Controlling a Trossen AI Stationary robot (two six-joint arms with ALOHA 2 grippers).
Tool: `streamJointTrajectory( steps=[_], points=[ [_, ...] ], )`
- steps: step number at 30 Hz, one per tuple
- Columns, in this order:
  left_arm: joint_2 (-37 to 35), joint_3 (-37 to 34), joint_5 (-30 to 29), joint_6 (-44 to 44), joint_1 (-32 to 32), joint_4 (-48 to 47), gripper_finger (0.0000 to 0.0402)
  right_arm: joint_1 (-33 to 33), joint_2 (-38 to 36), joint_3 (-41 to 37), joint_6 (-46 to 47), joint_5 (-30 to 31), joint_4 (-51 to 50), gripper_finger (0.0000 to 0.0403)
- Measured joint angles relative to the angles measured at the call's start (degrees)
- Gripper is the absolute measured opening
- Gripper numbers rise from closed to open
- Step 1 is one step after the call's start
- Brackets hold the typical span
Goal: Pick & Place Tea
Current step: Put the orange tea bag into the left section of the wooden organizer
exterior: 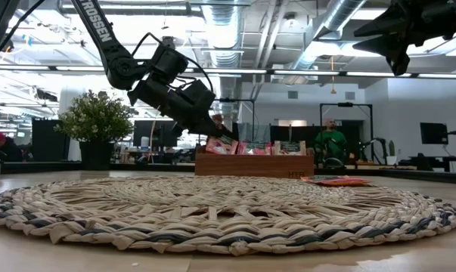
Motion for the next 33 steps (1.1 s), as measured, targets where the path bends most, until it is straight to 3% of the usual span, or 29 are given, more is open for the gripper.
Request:
streamJointTrajectory(
  steps=[33],
  points=[
    [0.0,0.0,-1.8,-4.7,0.0,-0.4,0.0,0.0,0.0,0.0,0.0,0.0,0.0,0.0124]
  ],
)
